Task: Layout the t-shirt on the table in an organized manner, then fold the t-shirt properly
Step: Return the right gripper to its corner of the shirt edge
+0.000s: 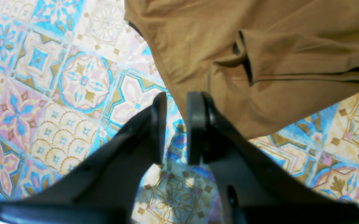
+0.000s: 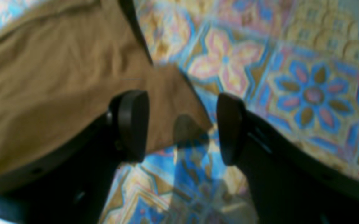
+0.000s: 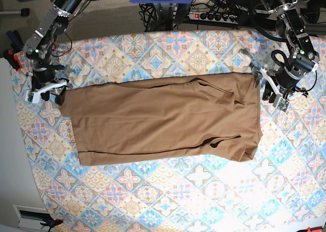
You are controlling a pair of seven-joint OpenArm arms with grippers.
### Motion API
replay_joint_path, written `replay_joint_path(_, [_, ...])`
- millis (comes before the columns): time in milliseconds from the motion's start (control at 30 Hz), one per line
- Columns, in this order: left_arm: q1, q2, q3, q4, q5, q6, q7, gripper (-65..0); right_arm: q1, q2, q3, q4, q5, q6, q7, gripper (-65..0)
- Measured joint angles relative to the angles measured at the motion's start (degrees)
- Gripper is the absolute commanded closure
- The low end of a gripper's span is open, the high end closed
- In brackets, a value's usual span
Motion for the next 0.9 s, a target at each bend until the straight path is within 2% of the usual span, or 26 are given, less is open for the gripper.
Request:
replay_joint_path(167, [0.3, 0.0, 0.0, 0.0, 0.0, 0.0, -0.1, -11.5, 0.4, 0.2, 0.0, -6.7, 0.1, 0.0, 1.4, -33.4])
replay_joint_path(267, [1.3, 0.0, 0.0, 0.0, 0.0, 0.0, -0.4, -11.4, -0.2, -0.2, 0.0, -11.1, 0.3, 0.1, 6.9, -33.3])
replay_joint_path(400, [1.2, 0.0, 0.0, 0.0, 0.0, 0.0, -0.4, -11.4, 0.6, 0.3, 0.0, -14.7, 0.4, 0.1, 10.6, -33.3])
replay_joint_path(633, [1.2, 0.0, -0.2, 0.0, 0.0, 0.0, -0.4, -11.4, 0.6, 0.5, 0.0, -15.2, 1.0, 0.3, 11.0, -32.8])
replay_joint_path(733, [1.3, 0.0, -0.2, 0.0, 0.0, 0.0, -0.4, -11.4, 0.6, 0.5, 0.0, -15.2, 0.9, 0.0, 11.0, -24.4])
replay_joint_path(867, [1.2, 0.0, -0.2, 0.0, 0.0, 0.0, -0.4, -11.4, 0.4, 0.5, 0.0, -15.2, 0.6, 0.0, 10.5, -0.8])
replay_joint_path(900, [1.2, 0.0, -0.2, 0.0, 0.0, 0.0, -0.4, -11.4, 0.4, 0.5, 0.0, -15.3, 0.7, 0.0, 10.4, 0.0])
